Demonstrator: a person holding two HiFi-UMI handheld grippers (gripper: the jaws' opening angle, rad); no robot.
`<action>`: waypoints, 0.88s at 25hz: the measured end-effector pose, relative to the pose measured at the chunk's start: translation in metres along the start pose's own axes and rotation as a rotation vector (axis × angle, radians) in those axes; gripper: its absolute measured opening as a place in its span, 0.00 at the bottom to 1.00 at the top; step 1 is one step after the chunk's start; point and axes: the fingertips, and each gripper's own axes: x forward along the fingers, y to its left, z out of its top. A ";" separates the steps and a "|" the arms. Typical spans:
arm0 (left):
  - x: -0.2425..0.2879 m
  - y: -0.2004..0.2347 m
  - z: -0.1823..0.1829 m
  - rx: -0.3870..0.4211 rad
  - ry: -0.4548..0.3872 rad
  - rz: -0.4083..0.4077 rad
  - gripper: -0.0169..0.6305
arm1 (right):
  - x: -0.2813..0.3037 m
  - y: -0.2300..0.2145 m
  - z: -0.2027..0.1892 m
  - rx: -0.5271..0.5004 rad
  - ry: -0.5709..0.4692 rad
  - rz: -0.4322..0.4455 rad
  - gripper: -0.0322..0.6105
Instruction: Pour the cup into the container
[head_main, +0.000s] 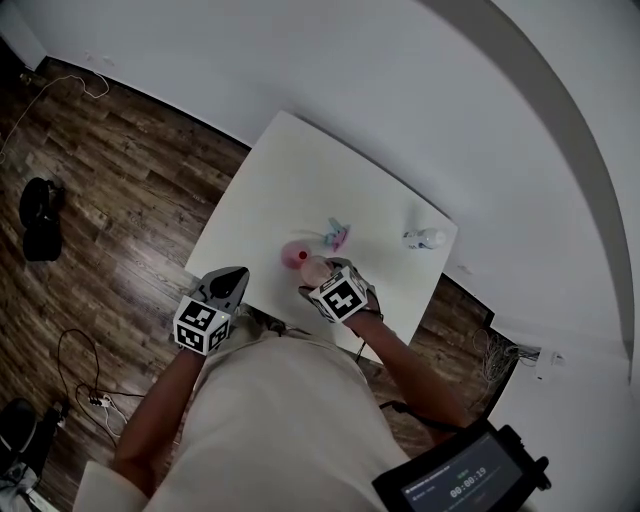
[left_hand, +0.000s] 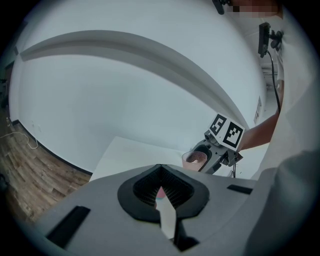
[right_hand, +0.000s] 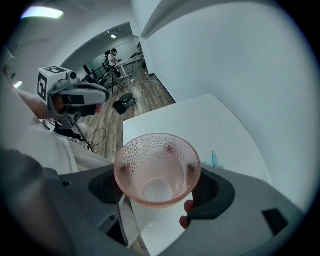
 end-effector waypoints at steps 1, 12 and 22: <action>-0.001 0.001 -0.001 -0.001 -0.001 0.001 0.04 | 0.002 0.001 -0.001 -0.001 0.009 0.003 0.64; -0.011 0.009 -0.004 -0.007 -0.002 0.014 0.04 | 0.008 0.010 -0.002 -0.005 0.107 0.046 0.64; -0.013 0.010 -0.008 -0.017 -0.004 0.017 0.04 | 0.012 0.010 -0.007 0.016 0.165 0.095 0.64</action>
